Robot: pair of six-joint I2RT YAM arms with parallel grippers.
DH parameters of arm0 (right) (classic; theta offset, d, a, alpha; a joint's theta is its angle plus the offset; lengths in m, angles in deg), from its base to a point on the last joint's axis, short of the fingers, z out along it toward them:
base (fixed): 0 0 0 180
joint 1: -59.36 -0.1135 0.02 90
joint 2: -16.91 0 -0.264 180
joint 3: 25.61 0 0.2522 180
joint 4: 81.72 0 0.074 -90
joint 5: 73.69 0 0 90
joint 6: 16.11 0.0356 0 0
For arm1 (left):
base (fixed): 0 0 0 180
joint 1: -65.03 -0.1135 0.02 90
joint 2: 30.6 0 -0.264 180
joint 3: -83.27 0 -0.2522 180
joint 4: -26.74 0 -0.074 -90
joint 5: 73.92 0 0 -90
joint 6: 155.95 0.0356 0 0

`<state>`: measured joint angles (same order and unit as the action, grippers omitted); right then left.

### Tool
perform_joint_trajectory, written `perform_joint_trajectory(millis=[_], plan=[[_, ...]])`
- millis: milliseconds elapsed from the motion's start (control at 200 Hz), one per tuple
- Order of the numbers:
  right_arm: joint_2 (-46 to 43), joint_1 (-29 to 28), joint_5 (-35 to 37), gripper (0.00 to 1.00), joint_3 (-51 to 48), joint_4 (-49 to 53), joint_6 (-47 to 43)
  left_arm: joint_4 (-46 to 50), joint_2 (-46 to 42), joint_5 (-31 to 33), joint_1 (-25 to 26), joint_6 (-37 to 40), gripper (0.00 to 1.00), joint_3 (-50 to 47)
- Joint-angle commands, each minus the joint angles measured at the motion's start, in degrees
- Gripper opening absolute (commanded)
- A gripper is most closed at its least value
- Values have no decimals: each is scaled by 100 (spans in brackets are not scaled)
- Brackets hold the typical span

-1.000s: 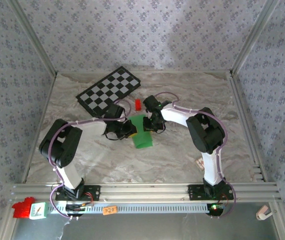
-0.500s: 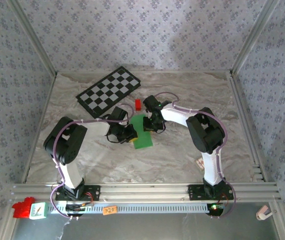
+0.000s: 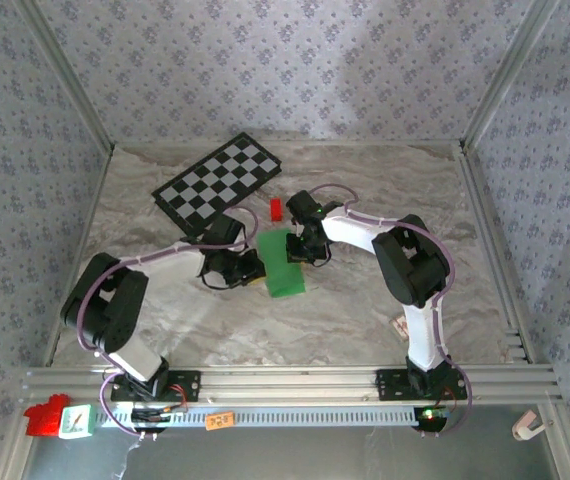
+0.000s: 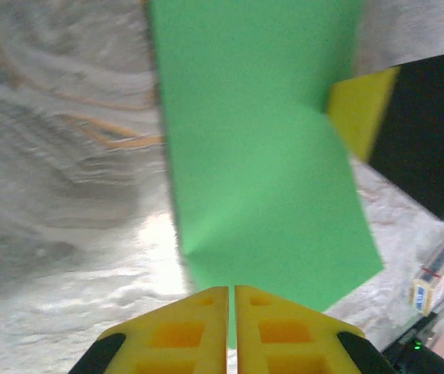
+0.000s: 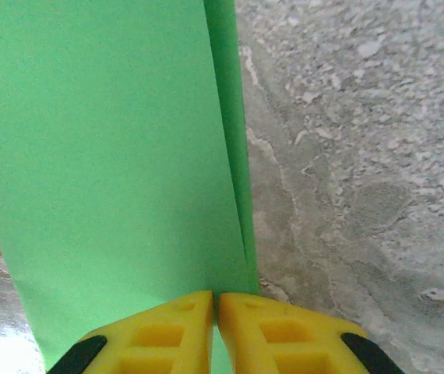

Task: Fold a paper plane with a square sheet of paper (pick it up from the middle)
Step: First fold the square sheet of paper in half at the center of the table.

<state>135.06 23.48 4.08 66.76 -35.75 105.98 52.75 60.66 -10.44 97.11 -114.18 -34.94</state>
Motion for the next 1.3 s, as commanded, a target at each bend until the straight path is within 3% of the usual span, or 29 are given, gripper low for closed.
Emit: perform_joint_trajectory(millis=[0, 190, 400, 570, 845, 1089, 1294], plan=[[1026, 120, 981, 17, -534, 1006, 51, -433, 17, -189, 124, -292, 11, 192], [1045, 125, 959, 17, -531, 1015, 52, -975, 614, -414, 305, -625, 11, 261], [1044, 142, 972, 17, -531, 1033, 33, -610, 1119, -442, 368, -650, 11, 272], [1002, 151, 983, 17, -597, 1030, 33, -373, 1051, -337, 366, -574, 11, -157], [995, 187, 995, 17, -645, 972, 33, 1030, 332, 127, 324, 92, 10, -400], [1026, 199, 1022, 17, -623, 948, 42, 352, -162, -90, 361, -310, 10, 48], [1035, 196, 1033, 17, -627, 956, 51, -164, 377, -227, 448, -560, 10, 263]])
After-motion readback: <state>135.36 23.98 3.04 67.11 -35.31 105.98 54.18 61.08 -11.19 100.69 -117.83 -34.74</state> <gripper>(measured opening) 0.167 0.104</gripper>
